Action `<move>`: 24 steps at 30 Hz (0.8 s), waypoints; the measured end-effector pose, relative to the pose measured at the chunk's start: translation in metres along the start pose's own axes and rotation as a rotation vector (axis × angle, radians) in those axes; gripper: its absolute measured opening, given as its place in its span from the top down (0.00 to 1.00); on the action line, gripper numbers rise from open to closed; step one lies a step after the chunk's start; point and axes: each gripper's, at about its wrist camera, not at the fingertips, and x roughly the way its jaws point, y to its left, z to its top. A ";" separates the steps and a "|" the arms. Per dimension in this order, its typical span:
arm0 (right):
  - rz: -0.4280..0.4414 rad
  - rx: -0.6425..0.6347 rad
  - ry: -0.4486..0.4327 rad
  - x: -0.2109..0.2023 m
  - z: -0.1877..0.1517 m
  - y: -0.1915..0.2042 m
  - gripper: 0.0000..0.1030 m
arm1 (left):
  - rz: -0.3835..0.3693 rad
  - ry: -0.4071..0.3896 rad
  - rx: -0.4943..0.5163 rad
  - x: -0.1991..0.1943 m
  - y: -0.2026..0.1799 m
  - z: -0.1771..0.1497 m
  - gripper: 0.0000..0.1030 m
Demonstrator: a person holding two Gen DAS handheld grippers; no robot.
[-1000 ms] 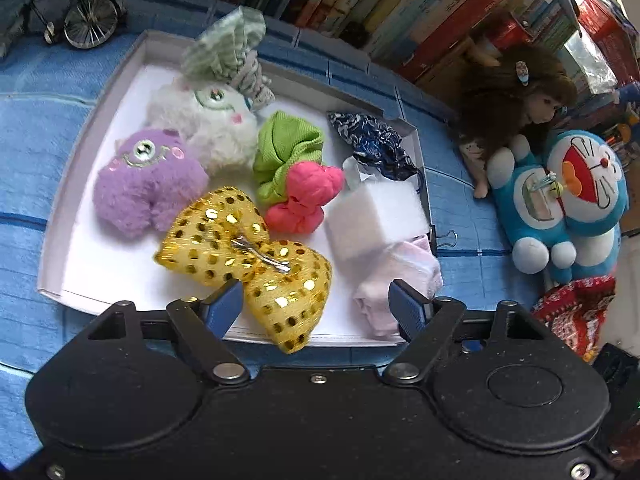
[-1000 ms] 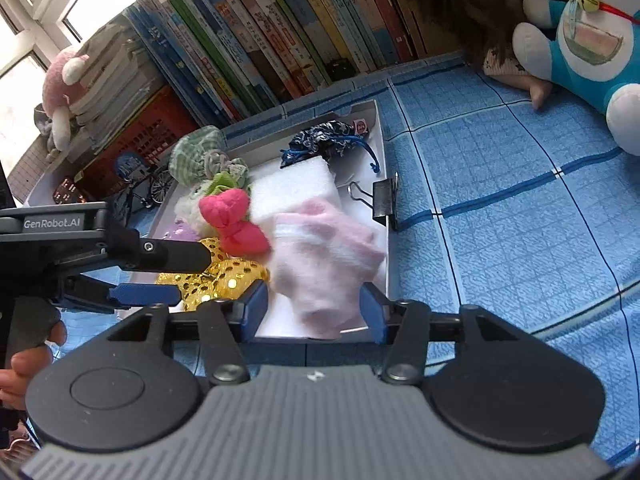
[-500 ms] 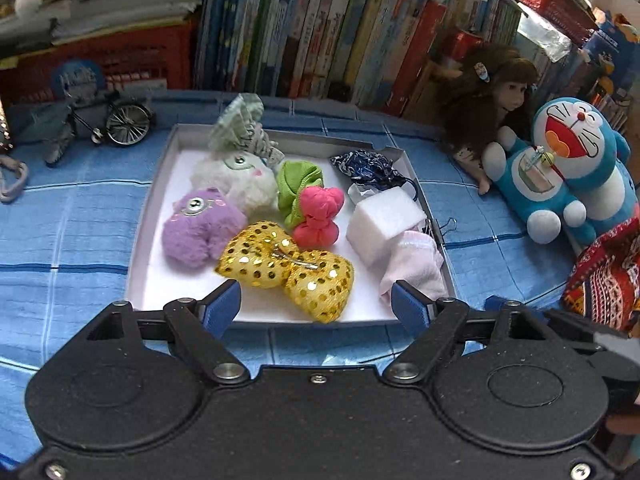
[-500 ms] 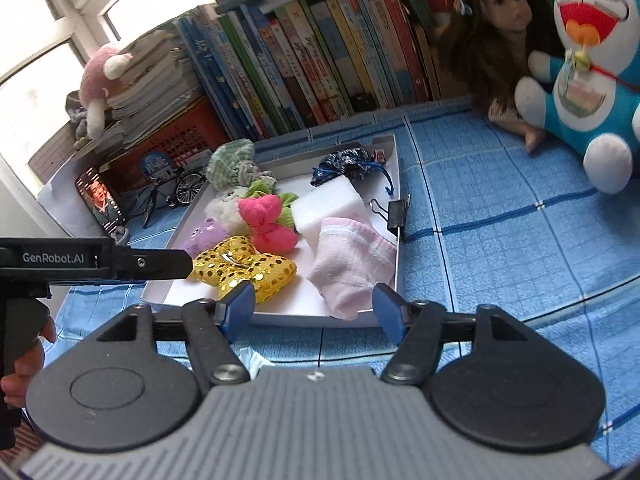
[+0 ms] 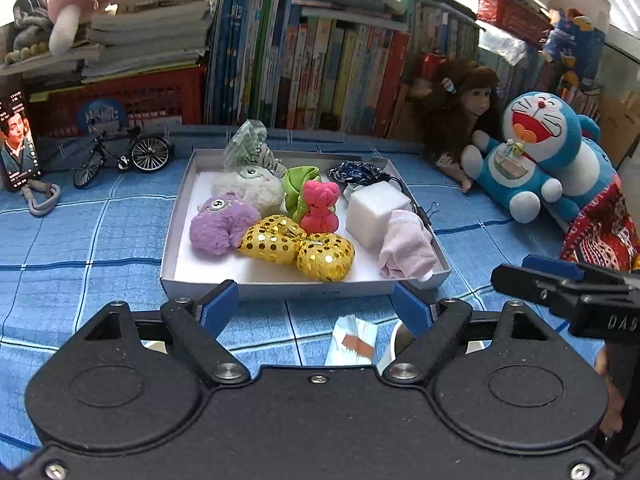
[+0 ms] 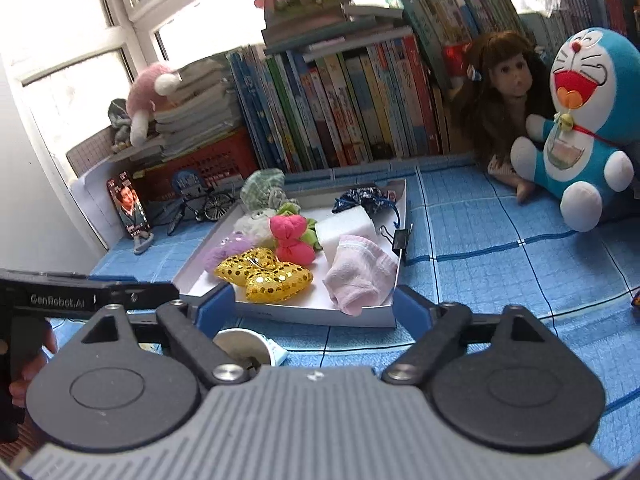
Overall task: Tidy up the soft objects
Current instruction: 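Withdraw both open tools from the tray back over the table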
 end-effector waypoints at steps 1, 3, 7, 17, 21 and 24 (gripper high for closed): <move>0.000 -0.001 -0.011 -0.002 -0.004 0.000 0.08 | -0.002 -0.014 0.007 -0.004 0.000 -0.006 0.19; -0.005 -0.006 -0.031 -0.006 -0.010 0.000 0.08 | 0.000 -0.040 0.018 -0.010 -0.001 -0.015 0.19; -0.027 -0.027 -0.077 -0.013 -0.024 0.000 0.07 | 0.009 -0.095 0.046 -0.022 -0.005 -0.034 0.19; -0.064 -0.042 -0.164 -0.024 -0.059 -0.001 0.03 | 0.053 -0.241 0.180 -0.045 -0.023 -0.091 0.15; -0.096 -0.069 -0.174 -0.025 -0.072 0.000 0.03 | 0.058 -0.267 0.180 -0.049 -0.024 -0.108 0.20; -0.121 -0.096 -0.176 -0.025 -0.081 0.001 0.03 | 0.046 -0.264 0.162 -0.049 -0.022 -0.118 0.33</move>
